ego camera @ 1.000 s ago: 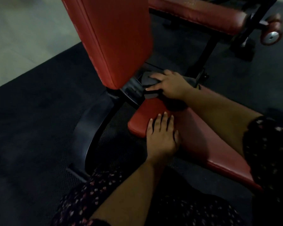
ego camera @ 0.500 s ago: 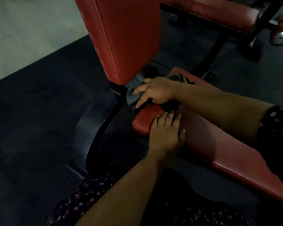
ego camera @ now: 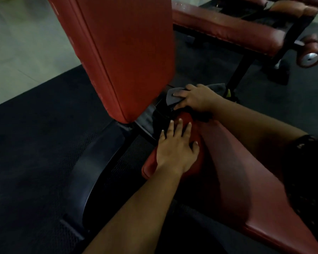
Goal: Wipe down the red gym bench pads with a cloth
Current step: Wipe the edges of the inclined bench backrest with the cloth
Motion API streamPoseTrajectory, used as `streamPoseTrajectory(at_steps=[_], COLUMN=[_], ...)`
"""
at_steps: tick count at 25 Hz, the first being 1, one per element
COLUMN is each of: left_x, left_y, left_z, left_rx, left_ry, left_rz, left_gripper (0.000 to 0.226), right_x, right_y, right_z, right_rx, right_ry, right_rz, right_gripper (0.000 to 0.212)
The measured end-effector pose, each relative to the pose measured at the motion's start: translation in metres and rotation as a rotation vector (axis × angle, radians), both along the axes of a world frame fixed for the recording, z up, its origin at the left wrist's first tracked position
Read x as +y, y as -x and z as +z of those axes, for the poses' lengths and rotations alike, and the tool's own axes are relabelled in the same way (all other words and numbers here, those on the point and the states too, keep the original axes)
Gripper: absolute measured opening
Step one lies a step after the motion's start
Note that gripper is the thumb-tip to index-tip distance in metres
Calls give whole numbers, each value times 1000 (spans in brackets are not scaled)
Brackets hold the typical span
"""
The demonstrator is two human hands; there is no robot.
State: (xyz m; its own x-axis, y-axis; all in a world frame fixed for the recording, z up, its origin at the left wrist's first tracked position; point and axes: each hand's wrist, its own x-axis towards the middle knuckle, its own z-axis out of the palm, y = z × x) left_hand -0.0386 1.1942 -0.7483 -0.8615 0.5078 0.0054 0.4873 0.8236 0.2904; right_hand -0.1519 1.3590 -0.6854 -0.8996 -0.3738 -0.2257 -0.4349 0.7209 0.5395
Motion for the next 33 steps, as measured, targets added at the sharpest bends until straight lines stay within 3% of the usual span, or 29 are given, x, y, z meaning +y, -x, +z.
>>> streamPoseTrajectory(at_steps=[5, 9, 12, 14, 19, 22, 26, 31, 33], left_x=[0, -4, 6, 35, 81, 79, 80, 80, 79], left_y=[-1, -6, -1, 19, 66, 67, 68, 66, 65], left_z=[-2, 1, 10, 22, 4, -8, -6, -7, -7], left_rx=[-26, -35, -59, 50, 18, 20, 14, 30, 105], left_ry=[19, 44, 41, 9, 91, 65, 51, 54, 19], left_rz=[-4, -16, 63, 163, 101, 107, 98, 104, 65], left_gripper=[70, 70, 63, 58, 66, 68, 75, 75, 69], right_x=[26, 17, 27, 29, 66, 94, 107, 144, 143], right_y=[6, 3, 0, 4, 21, 26, 30, 8, -4], right_z=[1, -10, -16, -18, -20, -16, -4, 7, -2], right_rx=[68, 93, 153, 164, 26, -176, -317, -474, -382], right_ry=[148, 111, 261, 294, 437, 580, 738, 584, 650], right_rz=[-283, -76, -292, -356, -439, -468, -572, -779, -751], right_gripper=[42, 40, 40, 38, 50, 62, 63, 54, 54])
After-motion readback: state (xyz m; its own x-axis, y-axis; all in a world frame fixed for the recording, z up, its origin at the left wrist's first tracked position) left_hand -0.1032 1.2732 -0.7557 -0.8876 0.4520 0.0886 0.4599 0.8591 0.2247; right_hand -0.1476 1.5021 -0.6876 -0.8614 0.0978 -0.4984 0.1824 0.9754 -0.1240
